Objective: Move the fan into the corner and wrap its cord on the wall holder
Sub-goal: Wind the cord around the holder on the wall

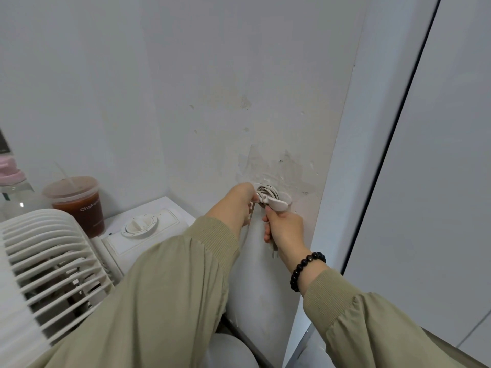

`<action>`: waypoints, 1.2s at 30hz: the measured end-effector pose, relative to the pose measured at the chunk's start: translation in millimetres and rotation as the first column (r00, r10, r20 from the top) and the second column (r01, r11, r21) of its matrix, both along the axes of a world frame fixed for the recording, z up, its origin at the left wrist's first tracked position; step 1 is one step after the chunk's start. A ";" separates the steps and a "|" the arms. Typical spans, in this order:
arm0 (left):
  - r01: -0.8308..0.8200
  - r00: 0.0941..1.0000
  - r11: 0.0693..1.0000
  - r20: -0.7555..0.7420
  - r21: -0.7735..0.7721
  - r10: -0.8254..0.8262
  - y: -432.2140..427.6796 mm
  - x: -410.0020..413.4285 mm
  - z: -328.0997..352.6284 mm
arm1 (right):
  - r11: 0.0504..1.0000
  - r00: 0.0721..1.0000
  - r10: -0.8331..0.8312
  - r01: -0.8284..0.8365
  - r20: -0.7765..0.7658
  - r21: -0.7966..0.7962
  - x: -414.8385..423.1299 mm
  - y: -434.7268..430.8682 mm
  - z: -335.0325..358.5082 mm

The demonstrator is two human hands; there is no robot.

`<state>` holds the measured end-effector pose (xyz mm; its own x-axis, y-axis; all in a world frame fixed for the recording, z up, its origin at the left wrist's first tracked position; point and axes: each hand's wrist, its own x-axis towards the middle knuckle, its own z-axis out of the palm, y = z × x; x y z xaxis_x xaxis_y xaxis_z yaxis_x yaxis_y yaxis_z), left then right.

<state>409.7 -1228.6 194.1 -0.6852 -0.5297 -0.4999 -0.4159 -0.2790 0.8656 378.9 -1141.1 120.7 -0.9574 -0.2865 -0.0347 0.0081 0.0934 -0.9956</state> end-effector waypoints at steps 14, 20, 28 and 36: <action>0.076 0.877 0.426 -0.143 -0.901 -0.459 5.0 4.7 -14.6 | 0.687 0.817 0.241 0.237 -0.524 0.687 -0.3 41.3 32.0; 0.190 0.828 0.422 -0.086 -0.886 -0.553 -2.1 9.4 -20.1 | 0.538 0.632 0.417 0.407 -0.653 0.738 14.0 48.5 56.4; 0.013 0.887 0.939 -0.429 -0.344 -0.170 3.6 13.1 -16.1 | 0.561 0.371 0.491 0.558 -0.789 0.611 -6.5 33.6 78.5; -0.245 0.879 0.960 -0.388 0.133 0.278 -7.3 11.8 -29.5 | 0.746 0.403 0.405 0.373 -0.820 0.552 -18.9 2.8 77.5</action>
<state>421.5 -1235.9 164.6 -0.6768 -0.6885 -0.2604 0.0576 -0.4022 0.9137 360.0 -1138.3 198.2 -0.5219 -0.5835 0.6222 -0.7938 0.5993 -0.1038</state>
